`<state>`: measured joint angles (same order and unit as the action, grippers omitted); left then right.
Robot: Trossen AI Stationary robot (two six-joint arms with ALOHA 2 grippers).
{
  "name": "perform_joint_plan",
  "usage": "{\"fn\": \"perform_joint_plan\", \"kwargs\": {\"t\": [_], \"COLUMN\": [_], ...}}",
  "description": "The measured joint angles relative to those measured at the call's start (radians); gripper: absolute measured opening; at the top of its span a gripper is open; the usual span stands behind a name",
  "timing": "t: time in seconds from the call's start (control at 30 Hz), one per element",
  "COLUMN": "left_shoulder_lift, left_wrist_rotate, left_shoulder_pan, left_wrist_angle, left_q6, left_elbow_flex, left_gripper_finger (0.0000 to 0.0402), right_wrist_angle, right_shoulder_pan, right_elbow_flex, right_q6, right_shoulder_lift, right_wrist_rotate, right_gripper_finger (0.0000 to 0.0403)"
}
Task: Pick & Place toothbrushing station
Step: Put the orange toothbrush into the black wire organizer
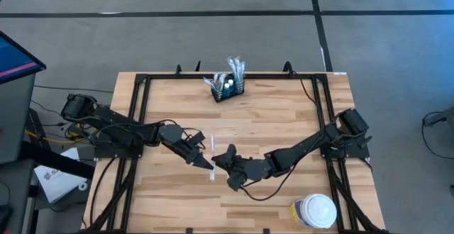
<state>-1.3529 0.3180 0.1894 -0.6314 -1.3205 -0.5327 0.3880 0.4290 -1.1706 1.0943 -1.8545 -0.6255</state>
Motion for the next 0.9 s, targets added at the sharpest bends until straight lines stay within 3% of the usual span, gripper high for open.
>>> {"fn": "perform_joint_plan", "kwargs": {"t": [0.33,0.9], "left_shoulder_lift": [0.002,0.006], "left_wrist_rotate": [0.004,-0.002], "left_shoulder_pan": [0.001,0.006], "left_wrist_angle": [-0.010,-0.003], "left_q6": [0.000,0.060], "left_elbow_flex": [-0.002,0.000], "left_gripper_finger": [0.0001,0.0001], "right_wrist_angle": [0.003,-0.039], "right_shoulder_pan": [-0.005,0.010], "right_elbow_flex": [0.001,0.000], "right_q6": [-0.005,-0.198], "right_shoulder_lift": [0.000,0.002], "right_wrist_rotate": [0.018,-0.021], "right_gripper_finger": [0.0011,0.0001]}}
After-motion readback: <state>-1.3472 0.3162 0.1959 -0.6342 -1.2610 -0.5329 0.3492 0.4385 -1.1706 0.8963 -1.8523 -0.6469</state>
